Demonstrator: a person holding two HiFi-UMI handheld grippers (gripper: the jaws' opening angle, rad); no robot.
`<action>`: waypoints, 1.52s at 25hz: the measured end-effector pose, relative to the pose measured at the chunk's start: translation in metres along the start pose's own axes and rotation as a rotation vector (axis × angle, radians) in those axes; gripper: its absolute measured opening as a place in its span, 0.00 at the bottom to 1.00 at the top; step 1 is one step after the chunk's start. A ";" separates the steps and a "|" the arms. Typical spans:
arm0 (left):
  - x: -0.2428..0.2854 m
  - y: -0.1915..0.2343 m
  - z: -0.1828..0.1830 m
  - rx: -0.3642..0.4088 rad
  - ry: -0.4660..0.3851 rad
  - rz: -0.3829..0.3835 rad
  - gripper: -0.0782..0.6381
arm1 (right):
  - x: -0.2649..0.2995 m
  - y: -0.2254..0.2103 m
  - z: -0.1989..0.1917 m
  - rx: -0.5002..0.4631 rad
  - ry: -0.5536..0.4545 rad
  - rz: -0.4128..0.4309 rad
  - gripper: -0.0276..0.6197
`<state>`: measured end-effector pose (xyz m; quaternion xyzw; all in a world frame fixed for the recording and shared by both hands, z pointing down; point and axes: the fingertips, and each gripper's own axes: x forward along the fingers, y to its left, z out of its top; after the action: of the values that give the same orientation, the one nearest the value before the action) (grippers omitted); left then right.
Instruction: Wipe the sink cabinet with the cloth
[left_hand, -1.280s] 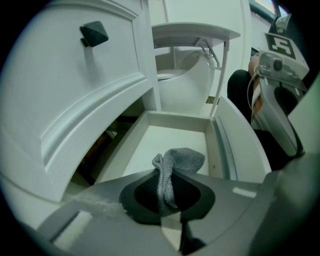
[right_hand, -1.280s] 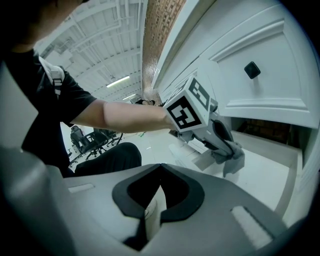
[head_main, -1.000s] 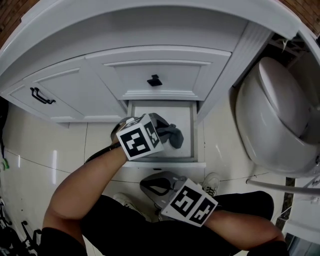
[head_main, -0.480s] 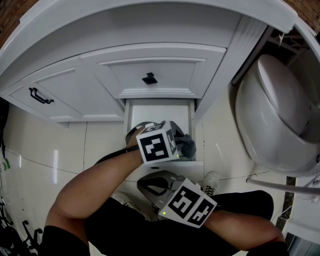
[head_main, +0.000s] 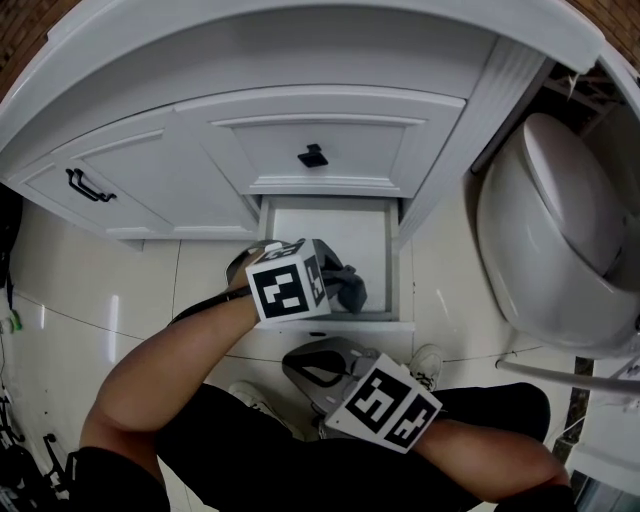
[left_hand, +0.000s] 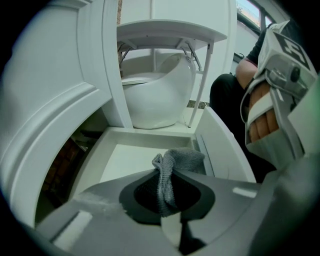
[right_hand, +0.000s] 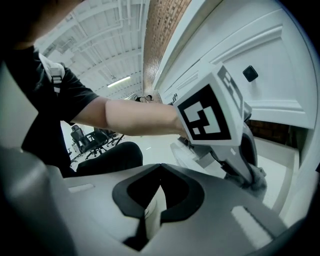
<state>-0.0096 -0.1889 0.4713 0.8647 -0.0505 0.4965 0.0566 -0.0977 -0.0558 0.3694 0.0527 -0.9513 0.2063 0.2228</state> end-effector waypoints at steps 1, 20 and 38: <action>-0.003 0.000 -0.008 0.001 0.017 0.003 0.16 | 0.000 0.000 0.000 0.000 0.000 -0.001 0.05; -0.050 -0.001 -0.100 -0.056 0.138 0.094 0.16 | 0.011 0.003 -0.006 -0.005 0.027 -0.007 0.05; -0.105 0.002 -0.091 -0.106 -0.030 0.331 0.16 | -0.005 0.034 -0.010 0.023 -0.048 -0.120 0.05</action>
<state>-0.1404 -0.1742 0.4264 0.8478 -0.2190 0.4827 0.0188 -0.0956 -0.0205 0.3623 0.1172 -0.9491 0.2019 0.2115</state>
